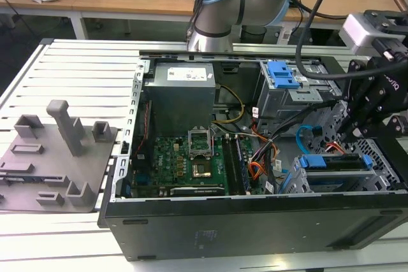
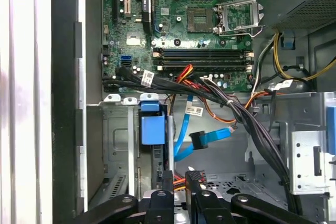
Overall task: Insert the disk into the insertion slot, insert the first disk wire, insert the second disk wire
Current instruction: 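Insert the second disk wire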
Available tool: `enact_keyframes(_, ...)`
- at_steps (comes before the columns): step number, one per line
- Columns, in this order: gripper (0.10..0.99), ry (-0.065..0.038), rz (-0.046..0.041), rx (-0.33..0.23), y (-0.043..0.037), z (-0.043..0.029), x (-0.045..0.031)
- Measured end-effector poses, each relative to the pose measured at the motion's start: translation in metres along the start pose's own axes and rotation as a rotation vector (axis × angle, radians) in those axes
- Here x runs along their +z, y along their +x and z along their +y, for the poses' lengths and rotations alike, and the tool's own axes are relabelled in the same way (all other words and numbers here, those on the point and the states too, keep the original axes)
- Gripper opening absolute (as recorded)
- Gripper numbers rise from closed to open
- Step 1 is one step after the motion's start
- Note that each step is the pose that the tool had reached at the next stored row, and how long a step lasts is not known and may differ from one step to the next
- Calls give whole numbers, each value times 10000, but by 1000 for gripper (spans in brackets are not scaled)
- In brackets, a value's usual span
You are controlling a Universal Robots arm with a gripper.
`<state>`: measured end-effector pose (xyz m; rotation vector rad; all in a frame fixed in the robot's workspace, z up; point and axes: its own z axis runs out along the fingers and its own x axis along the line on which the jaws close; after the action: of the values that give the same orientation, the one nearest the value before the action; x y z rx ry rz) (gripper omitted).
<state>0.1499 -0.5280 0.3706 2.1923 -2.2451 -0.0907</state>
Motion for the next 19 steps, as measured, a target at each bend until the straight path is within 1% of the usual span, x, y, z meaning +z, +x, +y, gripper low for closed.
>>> enact_keyframes(3,239,0,-1,-6,-45,1,2)
enact_keyframes(5,239,-9,9,-235,-56,1,3)
enact_keyframes(7,239,-25,29,-658,-57,1,2)
enact_keyframes(10,239,-69,87,-1785,-58,1,4)
enact_keyframes(13,239,-89,113,-2283,-57,1,3)
enact_keyframes(14,239,-102,128,-2634,-57,1,3)
enact_keyframes(15,239,-110,137,-2835,-57,1,3)
enact_keyframes(19,239,-111,139,-2858,-76,7,5)
